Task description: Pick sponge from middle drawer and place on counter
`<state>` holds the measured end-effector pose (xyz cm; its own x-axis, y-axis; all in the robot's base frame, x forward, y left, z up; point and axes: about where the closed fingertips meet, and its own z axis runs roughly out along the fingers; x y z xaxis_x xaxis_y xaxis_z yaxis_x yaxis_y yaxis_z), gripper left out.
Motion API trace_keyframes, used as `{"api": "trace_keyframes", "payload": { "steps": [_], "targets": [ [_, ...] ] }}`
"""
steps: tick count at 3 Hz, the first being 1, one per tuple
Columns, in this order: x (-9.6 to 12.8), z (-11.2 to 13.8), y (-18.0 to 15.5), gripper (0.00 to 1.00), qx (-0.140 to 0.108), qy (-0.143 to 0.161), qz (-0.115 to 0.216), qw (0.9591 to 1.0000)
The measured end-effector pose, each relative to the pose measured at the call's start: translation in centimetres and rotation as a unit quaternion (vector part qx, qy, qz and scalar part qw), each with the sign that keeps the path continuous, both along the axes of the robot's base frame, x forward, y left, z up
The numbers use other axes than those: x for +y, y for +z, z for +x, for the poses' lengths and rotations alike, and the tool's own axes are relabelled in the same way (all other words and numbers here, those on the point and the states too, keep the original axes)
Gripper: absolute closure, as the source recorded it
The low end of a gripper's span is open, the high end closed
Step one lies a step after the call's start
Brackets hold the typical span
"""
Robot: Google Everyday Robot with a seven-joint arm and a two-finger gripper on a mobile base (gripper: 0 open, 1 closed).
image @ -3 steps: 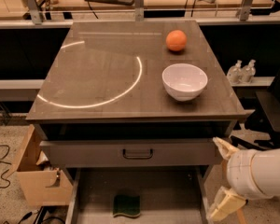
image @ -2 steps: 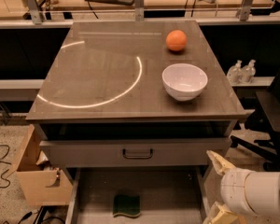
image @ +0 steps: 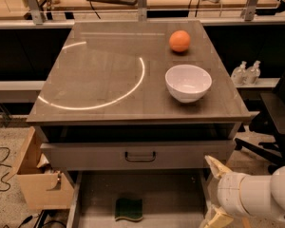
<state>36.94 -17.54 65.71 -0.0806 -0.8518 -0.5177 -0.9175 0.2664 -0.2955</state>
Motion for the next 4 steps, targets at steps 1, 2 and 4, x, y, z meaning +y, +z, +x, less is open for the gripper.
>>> {"api": "trace_keyframes", "payload": {
  "steps": [1,2,4],
  "targets": [
    [1.0,0.7,-5.1,0.0,0.01,-0.005,0.021,0.9997],
    [3.0,2.3,-10.2,0.0,0.021,0.007,0.044,0.9988],
    [8.9,4.4,-17.8,0.0,0.058,0.059,0.093,0.9922]
  ]
}}
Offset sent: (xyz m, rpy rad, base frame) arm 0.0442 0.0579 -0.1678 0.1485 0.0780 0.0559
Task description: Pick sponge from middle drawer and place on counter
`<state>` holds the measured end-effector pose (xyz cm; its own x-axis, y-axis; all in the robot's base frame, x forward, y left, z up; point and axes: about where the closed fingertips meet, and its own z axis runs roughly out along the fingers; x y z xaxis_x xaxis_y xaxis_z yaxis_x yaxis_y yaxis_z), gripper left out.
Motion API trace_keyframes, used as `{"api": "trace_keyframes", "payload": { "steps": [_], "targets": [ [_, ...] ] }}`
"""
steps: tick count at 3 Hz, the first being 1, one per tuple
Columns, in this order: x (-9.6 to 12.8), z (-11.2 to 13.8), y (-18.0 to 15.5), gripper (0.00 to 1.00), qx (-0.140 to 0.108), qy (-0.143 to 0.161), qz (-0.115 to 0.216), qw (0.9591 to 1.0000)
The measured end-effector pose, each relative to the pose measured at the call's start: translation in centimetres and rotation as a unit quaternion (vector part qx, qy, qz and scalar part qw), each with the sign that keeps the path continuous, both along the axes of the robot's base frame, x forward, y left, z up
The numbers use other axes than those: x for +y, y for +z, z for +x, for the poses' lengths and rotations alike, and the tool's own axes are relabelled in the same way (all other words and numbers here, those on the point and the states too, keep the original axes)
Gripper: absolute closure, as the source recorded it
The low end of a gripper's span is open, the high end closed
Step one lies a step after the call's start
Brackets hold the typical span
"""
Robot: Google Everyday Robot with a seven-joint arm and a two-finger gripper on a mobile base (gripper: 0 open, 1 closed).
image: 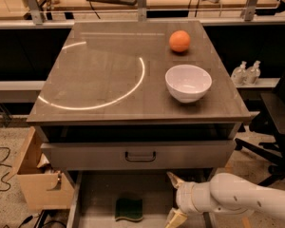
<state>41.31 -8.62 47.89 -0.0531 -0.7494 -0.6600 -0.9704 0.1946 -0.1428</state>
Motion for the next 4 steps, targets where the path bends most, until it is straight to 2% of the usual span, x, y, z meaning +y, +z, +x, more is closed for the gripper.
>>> {"api": "trace_keyframes", "payload": {
  "steps": [2,4],
  "targets": [
    [4.5,0.1,-4.6,0.0,0.035,0.04,0.031,0.9981],
    [9.1,0.4,-8.9,0.0,0.039,0.033,0.068,0.9963]
  ]
}}
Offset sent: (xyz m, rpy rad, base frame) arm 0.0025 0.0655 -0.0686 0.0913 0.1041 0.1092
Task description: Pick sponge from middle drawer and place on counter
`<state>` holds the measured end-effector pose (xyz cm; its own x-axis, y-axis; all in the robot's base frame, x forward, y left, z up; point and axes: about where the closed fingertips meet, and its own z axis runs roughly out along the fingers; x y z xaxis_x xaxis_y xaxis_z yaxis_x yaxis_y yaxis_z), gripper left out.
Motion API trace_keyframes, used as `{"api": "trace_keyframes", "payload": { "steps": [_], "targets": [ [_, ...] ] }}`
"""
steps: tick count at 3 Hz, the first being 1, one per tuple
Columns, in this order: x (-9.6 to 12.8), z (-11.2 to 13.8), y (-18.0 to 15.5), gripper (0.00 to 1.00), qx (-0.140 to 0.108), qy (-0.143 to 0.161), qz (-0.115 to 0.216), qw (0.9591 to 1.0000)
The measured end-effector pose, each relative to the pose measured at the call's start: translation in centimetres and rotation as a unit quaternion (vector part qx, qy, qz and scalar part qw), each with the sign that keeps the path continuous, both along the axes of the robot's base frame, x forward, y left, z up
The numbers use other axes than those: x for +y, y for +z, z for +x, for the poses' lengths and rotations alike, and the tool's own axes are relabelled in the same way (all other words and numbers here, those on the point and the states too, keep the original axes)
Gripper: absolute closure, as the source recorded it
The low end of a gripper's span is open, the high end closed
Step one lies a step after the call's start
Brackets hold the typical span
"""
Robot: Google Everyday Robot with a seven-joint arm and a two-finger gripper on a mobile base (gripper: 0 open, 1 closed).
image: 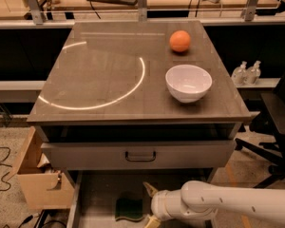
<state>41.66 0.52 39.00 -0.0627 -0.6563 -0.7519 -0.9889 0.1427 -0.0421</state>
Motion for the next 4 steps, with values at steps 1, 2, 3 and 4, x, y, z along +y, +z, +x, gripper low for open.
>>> {"api": "trace_keyframes", "payload": {
  "steps": [1,2,3,4],
  "targets": [
    [1.6,0.1,-1.3,0.0,0.004,0.001,0.007,1.0],
    [2.5,0.2,-2.2,0.18,0.006,-0.003,0.005,1.0],
    [3.1,0.3,-2.7,0.43,0.005,-0.006,-0.002,1.0],
    [3.4,0.4,-3.0,0.64,0.002,-0.007,-0.008,0.9999]
  ]
}}
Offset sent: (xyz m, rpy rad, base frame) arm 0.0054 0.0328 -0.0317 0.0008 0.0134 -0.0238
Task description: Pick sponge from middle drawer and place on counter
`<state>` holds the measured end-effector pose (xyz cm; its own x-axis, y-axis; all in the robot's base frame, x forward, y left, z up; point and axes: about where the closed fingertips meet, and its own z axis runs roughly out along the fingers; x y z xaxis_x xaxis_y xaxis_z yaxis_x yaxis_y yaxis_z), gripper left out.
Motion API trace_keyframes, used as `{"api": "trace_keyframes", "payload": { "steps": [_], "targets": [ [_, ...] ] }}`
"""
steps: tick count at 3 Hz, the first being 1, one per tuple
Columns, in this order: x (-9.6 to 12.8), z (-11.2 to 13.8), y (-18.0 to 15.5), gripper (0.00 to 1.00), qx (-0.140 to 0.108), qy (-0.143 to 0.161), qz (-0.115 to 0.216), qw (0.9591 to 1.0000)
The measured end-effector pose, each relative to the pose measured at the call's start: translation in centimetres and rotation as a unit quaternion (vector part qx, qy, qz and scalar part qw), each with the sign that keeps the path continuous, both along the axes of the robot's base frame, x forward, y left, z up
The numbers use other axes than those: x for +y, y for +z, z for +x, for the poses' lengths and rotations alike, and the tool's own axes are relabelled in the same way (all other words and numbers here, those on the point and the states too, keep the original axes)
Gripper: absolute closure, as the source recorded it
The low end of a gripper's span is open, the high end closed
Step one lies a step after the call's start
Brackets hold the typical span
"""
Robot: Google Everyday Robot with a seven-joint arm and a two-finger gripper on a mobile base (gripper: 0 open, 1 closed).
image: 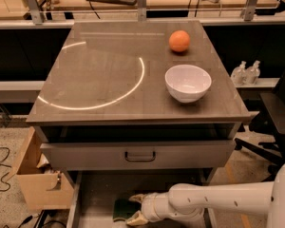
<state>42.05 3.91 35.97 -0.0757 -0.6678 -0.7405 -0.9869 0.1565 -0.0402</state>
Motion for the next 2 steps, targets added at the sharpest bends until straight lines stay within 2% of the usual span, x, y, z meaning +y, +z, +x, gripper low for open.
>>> {"api": "trace_keyframes", "payload": {
  "steps": [1,2],
  "targets": [
    [0.1,-0.06,-0.01,0.88,0.001,0.001,0.001,1.0],
    [0.2,-0.12,-0.04,1.0,0.001,0.002,0.001,1.0]
  ]
}}
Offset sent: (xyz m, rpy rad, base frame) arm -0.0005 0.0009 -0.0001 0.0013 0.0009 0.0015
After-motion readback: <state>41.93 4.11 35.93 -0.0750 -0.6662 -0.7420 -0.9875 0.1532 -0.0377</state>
